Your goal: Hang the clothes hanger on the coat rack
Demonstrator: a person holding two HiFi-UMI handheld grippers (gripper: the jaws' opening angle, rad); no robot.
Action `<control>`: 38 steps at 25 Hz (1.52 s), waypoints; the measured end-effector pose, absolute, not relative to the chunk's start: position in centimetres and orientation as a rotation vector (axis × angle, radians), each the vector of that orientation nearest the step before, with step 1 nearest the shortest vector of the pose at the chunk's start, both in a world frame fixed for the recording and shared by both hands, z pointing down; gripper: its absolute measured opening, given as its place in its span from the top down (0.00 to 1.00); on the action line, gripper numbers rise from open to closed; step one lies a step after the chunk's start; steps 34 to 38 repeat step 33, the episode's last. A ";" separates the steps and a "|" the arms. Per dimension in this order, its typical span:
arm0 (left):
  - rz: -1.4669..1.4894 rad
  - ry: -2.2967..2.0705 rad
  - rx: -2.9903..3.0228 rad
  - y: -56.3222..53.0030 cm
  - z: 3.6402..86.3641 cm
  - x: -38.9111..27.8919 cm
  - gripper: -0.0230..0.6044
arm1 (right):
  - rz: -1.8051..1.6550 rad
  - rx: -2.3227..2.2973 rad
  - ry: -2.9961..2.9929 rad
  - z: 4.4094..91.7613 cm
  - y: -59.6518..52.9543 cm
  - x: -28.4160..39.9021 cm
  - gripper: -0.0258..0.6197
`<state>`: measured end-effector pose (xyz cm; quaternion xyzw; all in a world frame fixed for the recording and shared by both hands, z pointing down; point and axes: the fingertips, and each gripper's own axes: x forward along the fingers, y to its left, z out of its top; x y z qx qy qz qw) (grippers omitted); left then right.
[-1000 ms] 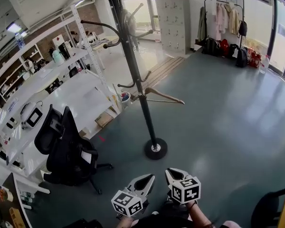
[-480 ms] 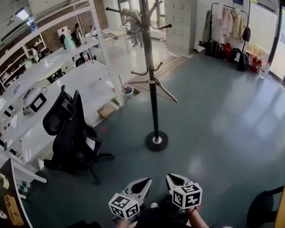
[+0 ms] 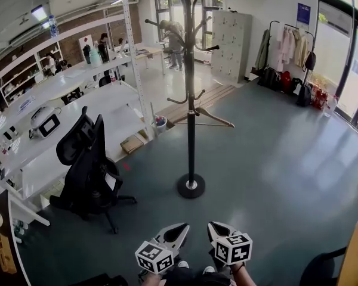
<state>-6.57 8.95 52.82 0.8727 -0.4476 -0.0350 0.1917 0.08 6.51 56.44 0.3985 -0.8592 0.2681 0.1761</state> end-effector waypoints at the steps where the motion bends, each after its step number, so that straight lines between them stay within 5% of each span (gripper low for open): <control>1: -0.104 -1.257 2.452 8.9 52.6 -6.2 0.96 | 0.758 1.131 -2.434 56.2 6.6 0.5 0.94; 11: -0.084 -1.211 2.464 9.6 52.1 -0.8 0.96 | 0.765 1.114 -2.409 56.2 7.5 4.9 0.94; 38: -0.048 -1.299 2.417 9.2 52.8 -1.0 0.96 | 0.779 1.009 -2.433 57.5 7.1 4.3 0.94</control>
